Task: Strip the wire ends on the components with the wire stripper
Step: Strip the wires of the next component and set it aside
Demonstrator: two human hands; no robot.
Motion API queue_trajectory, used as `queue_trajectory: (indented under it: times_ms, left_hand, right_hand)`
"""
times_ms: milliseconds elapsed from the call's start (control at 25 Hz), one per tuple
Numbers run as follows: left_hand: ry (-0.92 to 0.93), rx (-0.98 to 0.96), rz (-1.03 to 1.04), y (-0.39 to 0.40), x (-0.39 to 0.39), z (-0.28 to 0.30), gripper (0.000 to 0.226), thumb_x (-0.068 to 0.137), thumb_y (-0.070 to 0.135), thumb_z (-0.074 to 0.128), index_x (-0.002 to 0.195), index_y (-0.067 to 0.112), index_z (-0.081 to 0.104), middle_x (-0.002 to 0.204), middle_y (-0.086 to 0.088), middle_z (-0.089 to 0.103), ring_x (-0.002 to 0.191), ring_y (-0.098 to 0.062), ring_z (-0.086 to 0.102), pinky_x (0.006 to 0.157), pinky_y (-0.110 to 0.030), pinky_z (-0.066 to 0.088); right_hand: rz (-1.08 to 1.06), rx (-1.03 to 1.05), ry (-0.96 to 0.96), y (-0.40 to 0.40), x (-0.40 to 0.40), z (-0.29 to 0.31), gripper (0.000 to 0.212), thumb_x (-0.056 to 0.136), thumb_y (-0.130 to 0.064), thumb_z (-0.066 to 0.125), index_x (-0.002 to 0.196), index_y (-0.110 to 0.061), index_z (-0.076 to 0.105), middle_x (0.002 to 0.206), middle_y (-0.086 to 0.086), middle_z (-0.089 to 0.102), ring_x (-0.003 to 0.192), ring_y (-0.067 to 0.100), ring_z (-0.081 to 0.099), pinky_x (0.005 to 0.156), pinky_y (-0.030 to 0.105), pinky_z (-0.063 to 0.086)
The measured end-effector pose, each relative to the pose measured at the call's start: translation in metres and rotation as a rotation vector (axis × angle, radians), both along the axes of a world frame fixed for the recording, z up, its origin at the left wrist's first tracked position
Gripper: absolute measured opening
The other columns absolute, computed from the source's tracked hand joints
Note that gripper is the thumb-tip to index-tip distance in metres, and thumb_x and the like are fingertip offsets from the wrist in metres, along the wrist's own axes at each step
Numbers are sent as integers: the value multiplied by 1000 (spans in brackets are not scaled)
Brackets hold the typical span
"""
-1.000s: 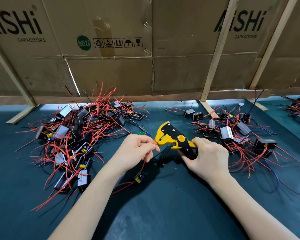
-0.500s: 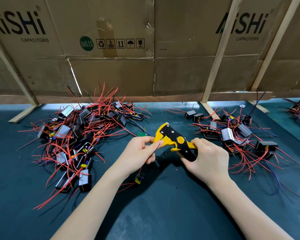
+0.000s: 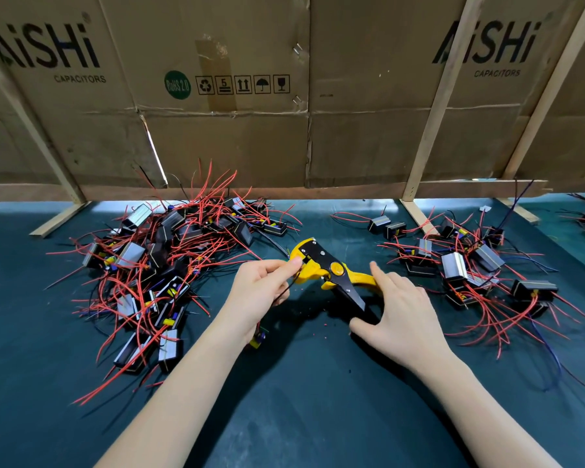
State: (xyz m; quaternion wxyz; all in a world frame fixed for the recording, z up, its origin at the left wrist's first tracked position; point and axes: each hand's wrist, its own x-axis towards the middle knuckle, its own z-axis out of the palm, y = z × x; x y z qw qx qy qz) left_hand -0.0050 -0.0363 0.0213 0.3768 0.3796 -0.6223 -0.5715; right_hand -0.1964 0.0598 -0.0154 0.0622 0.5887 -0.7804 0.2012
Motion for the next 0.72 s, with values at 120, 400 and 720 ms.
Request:
queue_trajectory:
  times_ms: [120,400,720]
  left_hand:
    - [0,-13,-62,2,-2,-2,37,94,29,63,90,-8,68,50,7,22,50,-14,25,50,-19,28]
    - [-33,-128,-396,3,5,8,27,98,1,50,118,12,64,55,6,49,55,-8,41,60,-16,38]
    - [-256,-187,-478,-1,23,17,19,90,11,69,108,15,70,74,-1,71,72,-9,64,74,-15,47]
  right_hand:
    - [-75,17,128,-1,4,1,95,79,-42,68,152,-2,22,120,7,51,111,29,48,94,36,36]
    - [-125,-264,66,5,-7,0,76,56,-18,88,120,8,55,102,20,62,92,42,58,80,48,48]
    - [-147,-368,-33,8,-16,4,61,56,-27,87,106,-4,61,91,8,63,87,35,60,72,39,48]
